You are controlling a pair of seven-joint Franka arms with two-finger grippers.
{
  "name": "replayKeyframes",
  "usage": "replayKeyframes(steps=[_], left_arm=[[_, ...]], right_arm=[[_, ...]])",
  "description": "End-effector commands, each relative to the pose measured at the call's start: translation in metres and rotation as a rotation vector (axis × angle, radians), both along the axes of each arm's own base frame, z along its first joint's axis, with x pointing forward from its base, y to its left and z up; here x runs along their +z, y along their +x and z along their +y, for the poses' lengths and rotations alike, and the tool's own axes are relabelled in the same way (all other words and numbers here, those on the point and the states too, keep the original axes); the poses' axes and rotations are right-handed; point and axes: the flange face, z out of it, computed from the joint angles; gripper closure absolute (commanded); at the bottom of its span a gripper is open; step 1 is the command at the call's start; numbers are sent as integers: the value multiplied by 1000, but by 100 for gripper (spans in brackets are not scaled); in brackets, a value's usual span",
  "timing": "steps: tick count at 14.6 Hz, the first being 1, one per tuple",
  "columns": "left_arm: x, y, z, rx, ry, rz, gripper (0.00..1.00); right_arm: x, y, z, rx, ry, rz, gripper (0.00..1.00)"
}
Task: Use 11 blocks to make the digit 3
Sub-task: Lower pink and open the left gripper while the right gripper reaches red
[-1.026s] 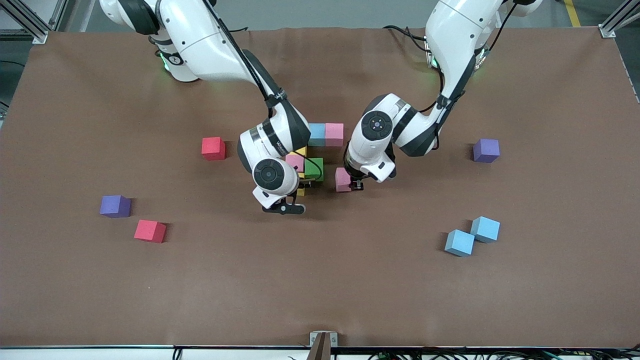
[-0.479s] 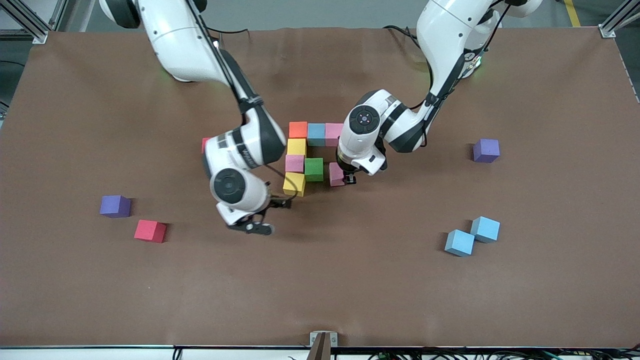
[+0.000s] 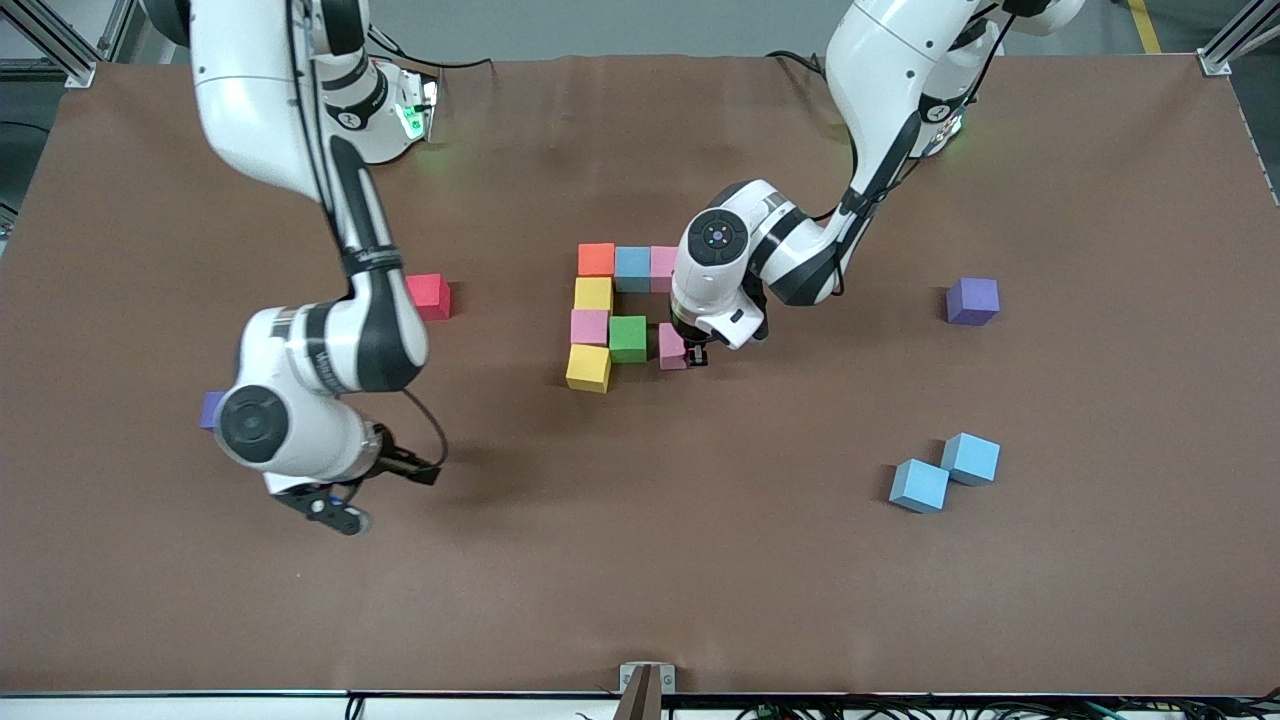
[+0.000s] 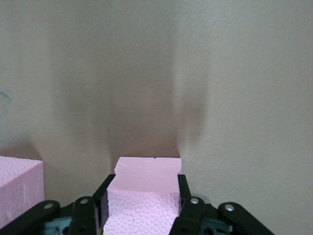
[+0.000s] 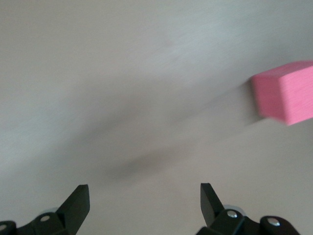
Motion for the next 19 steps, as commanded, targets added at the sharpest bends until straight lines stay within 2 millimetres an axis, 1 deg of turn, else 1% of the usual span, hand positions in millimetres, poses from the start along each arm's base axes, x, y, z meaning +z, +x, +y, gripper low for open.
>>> replayKeyframes(steps=[1,2,3,4,6,7,9,10,12,14,16,19], left_arm=[[-3,-2,-7,-15,21,-10,71],[-4,-3,-8,-19,23,-10,71],[-5,-8,-12,-28,24,-8,71],[-5,-7,-13,-30,23,-10,71],[-6,-9,-14,-32,26,-6,71],[-7,-9,-14,-37,28,-5,71],[-7,-8,-15,-38,28,-5,70],[-4,-5,-17,-37,29,-5,70],[-7,0,-21,-35,23,-6,70],[-7,3,-26,-36,16,-10,70],[-7,3,-26,-36,16,-10,70],[-6,1,-28,-39,15,-11,69]], right_arm=[[-2,-3,-55,10,36,18,0],[-3,-4,-74,23,42,22,0],[-2,-3,-94,53,44,19,0],[-2,-2,-116,99,38,15,0],[-9,-2,-151,155,31,6,0],[-15,-3,-161,162,25,-7,0],[-28,-6,-188,212,21,-35,0],[-35,-9,-196,241,19,-42,0],[-50,-15,-195,257,19,-42,0],[-59,-19,-187,261,30,-30,0],[-61,-19,-177,265,42,-27,0],[-60,-18,-171,285,38,-36,0]])
